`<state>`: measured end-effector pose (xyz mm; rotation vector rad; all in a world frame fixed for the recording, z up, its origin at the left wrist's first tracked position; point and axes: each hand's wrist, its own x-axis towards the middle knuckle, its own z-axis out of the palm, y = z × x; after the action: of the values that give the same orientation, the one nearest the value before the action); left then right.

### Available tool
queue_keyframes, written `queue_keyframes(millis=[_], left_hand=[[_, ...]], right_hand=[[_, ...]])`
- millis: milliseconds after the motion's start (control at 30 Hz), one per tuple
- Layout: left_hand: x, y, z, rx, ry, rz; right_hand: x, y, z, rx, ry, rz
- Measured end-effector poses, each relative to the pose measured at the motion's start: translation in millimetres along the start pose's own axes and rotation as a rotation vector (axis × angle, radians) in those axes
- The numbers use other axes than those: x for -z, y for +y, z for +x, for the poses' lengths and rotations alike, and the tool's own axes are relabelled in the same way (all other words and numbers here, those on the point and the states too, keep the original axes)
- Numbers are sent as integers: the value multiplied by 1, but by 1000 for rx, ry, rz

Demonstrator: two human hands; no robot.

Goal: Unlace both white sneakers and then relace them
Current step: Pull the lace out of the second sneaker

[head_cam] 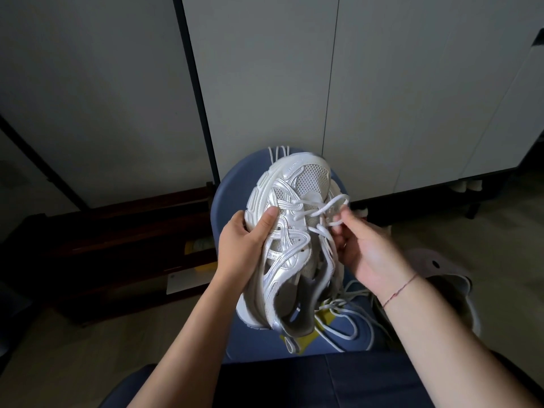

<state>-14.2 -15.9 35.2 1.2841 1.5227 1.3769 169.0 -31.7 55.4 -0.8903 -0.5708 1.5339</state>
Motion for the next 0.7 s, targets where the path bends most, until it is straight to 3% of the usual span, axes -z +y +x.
queue_keyframes(millis=[100, 167, 300, 533, 700], left_hand=[[0, 0, 2, -14, 8, 4], [1, 0, 2, -18, 22, 2], [1, -2, 3, -19, 42, 4], [2, -3, 4, 2, 59, -33], [5, -1, 3, 9, 57, -49]], right_hand=[[7, -14, 5, -98, -62, 368], [14, -20, 10, -81, -36, 464], [12, -13, 7, -61, 12, 264], [4, 9, -1, -37, -184, 8], [0, 9, -5, 89, -118, -97]])
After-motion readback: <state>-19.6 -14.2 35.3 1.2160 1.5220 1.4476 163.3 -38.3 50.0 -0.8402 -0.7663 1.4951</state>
